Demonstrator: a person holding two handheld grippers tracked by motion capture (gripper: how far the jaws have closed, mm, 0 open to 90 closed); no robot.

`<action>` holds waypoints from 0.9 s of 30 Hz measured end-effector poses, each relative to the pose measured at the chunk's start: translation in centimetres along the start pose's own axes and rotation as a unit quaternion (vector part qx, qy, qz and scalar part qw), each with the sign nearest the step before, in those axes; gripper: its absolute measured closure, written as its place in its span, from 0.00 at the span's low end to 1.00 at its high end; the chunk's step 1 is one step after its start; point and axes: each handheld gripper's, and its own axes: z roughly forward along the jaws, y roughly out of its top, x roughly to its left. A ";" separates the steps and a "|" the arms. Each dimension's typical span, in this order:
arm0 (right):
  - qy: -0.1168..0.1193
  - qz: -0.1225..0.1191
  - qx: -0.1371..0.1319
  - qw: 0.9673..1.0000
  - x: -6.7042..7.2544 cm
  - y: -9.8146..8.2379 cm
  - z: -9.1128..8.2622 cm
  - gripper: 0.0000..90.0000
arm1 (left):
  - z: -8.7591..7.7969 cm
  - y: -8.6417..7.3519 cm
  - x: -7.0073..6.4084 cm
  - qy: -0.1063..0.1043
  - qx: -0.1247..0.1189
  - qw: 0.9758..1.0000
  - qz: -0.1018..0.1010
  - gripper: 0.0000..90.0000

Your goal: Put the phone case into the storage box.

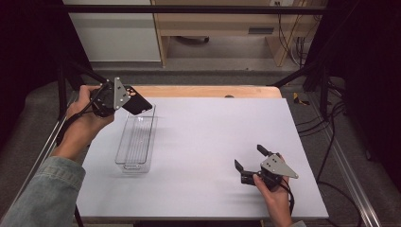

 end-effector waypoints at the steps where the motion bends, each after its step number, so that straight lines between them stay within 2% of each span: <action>1: 0.000 0.000 -0.001 1.000 0.0 0.0 0.0 0.04 | 0.2 0.0 -0.1 -0.001 0.000 1.000 0.003 0.92; 8: 0.004 0.001 -0.002 1.000 0.1 0.0 0.1 0.05 | 1.3 -0.2 -0.5 -0.003 0.014 0.999 0.029 0.92; 16: 0.002 -0.002 -0.001 1.000 0.1 0.0 0.1 0.05 | 2.7 -0.3 -0.6 -0.015 0.015 0.999 0.027 0.92; 20: 0.002 0.001 0.000 1.000 0.0 0.0 0.1 0.05 | 3.4 -0.3 -0.7 -0.014 0.020 0.999 0.030 0.92; 23: 0.000 0.003 0.000 1.000 0.0 -0.1 0.1 0.05 | 3.8 -0.5 -1.0 -0.016 0.030 0.999 0.040 0.92; 27: -0.001 0.002 -0.001 1.000 0.0 -0.2 0.0 0.05 | 4.0 -0.6 -1.1 -0.021 0.023 0.999 0.039 0.92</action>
